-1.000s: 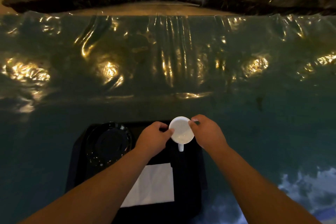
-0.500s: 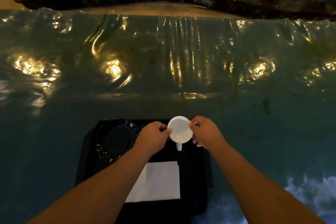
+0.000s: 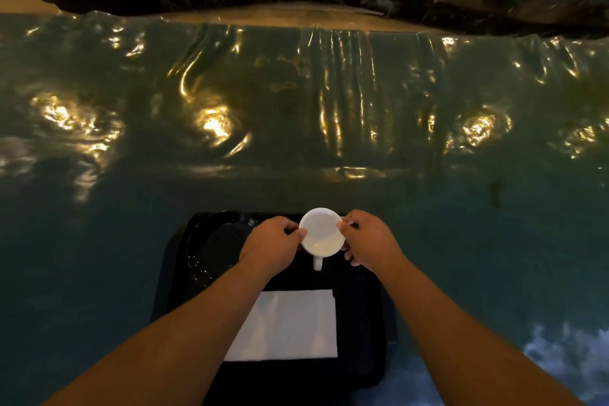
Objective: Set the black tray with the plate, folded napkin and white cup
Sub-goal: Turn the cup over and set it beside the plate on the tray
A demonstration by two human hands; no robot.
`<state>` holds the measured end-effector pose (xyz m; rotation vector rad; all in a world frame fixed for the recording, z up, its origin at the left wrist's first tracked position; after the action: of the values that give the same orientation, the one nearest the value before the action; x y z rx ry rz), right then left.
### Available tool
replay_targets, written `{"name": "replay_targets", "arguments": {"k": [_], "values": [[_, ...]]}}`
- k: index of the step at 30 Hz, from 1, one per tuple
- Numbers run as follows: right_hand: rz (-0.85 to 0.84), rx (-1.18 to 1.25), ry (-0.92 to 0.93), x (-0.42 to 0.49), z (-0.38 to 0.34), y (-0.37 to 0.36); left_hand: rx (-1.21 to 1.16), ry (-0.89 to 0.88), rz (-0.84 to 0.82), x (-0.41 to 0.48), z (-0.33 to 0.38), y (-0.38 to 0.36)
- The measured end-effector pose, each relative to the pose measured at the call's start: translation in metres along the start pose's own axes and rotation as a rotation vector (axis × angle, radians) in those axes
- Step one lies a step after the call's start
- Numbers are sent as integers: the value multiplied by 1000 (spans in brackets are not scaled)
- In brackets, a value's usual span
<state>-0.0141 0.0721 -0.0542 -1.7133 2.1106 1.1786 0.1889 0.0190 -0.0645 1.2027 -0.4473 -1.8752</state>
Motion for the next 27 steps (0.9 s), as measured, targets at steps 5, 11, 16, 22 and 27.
{"name": "replay_targets", "arguments": {"k": [5,11,16,22,27], "values": [[-5,-21,2,-1,-8,-5,18,5,22,-2,-7,5],[233,-306,273,-25,-27,-10,49,-49,213,-17,-40,25],[104,-362,841,-77,-66,-94,313,-245,467,-41,-109,63],[-336,-760,682,-71,-54,-188,676,-196,139,-40,-162,78],[-343,-875,693,-60,-38,-202,730,-220,102,-37,-159,69]]}}
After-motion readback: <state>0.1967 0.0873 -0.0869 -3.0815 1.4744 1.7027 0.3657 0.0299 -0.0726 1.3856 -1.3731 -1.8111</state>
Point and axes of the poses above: each hand's wrist, its own x-axis towards the middle knuckle, its own y-axis out of the back of the hand, z = x × y, the point moved 3 cm from there along x, towards the middle knuckle, and after that the axes turned 9 degrees about x, right-handed, at the moved point
